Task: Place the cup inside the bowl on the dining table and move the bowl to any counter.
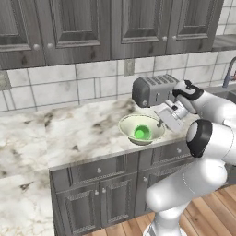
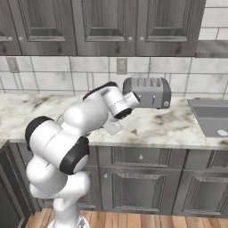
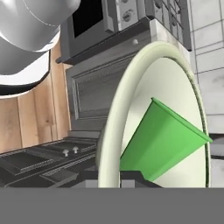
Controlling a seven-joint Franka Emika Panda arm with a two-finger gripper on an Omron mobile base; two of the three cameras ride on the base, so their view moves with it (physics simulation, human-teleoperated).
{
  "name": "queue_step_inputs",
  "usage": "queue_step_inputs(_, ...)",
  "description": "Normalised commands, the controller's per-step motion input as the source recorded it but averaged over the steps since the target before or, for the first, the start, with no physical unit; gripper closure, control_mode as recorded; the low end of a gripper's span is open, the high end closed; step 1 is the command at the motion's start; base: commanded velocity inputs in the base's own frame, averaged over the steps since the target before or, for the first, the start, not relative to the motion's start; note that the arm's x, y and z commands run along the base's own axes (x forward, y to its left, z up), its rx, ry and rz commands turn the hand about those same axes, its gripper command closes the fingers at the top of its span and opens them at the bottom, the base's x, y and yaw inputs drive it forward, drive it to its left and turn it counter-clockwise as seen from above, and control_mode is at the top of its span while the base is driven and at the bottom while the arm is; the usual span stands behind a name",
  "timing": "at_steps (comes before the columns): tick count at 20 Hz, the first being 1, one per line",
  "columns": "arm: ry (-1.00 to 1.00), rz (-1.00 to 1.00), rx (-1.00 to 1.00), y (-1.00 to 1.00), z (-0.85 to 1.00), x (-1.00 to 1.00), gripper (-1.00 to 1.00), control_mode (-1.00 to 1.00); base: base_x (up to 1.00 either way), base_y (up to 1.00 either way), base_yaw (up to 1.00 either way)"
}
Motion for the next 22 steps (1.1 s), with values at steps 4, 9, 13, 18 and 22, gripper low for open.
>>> queue_step_inputs(4,0.0,0.0,0.01,0.01,0.0,0.02,1.0,-1.0,0.0,0.0,0.0)
queue_step_inputs(9,-0.03,0.0,0.02,0.21,-0.04,0.1,1.0,-1.0,0.0,0.0,0.0)
queue_step_inputs(13,-0.09,-0.01,0.03,0.34,-0.06,0.3,1.0,-1.0,0.0,0.0,0.0)
queue_step_inputs(18,-0.02,-0.03,0.0,0.4,-0.01,0.24,1.0,-1.0,0.0,0.0,0.0)
queue_step_inputs(22,0.0,-0.05,0.0,0.45,-0.03,0.35,1.0,-1.0,0.0,0.0,0.0)
